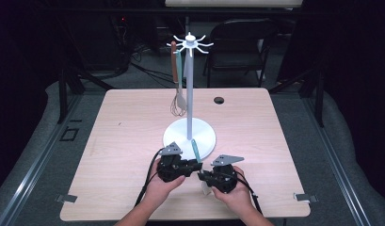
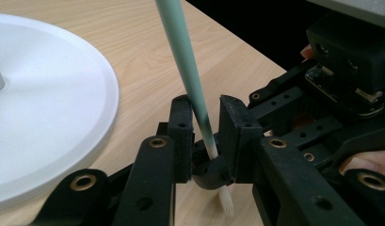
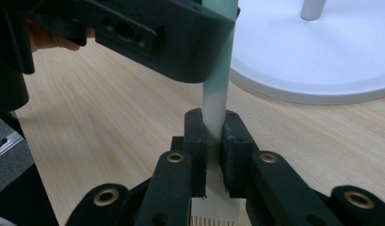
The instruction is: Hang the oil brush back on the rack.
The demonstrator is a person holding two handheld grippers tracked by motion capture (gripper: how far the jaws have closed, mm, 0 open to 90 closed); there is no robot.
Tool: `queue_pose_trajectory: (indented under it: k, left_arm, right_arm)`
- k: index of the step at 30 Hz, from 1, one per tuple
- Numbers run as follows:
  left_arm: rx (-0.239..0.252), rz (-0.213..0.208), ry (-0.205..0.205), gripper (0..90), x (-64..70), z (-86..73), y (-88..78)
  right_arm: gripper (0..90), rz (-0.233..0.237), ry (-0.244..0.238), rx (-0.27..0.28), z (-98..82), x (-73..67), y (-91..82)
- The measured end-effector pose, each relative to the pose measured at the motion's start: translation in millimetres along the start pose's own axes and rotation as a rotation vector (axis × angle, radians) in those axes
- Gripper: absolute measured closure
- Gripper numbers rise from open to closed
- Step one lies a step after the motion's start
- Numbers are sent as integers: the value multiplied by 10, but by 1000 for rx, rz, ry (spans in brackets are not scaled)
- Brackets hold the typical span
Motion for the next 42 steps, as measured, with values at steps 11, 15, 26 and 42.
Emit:
queue_pose_trajectory:
  k: [11, 15, 26, 42]
  left_arm:
    - [12, -15, 8, 824, 69, 31, 43]
    - [6, -18, 11, 837, 83, 16, 68]
    - [0, -13, -1, 821, 93, 5, 105]
    - [-14, 11, 60, 849, 58, -14, 86]
  right_arm:
    - [830, -6, 9, 36, 47, 5, -21]
    - [832, -9, 9, 33, 43, 9, -16]
    - [839, -13, 7, 34, 43, 9, -5]
    - [763, -11, 12, 23, 25, 13, -37]
Point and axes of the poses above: each handheld gripper's, and its own axes: y roughly forward along the jaws, z roughly out of its top, x roughly to its right, the point moved 7 cm from there along y, roughly forward along the jaws, and after that the axes turned 10 degrees about z, right-handed, at the moved point
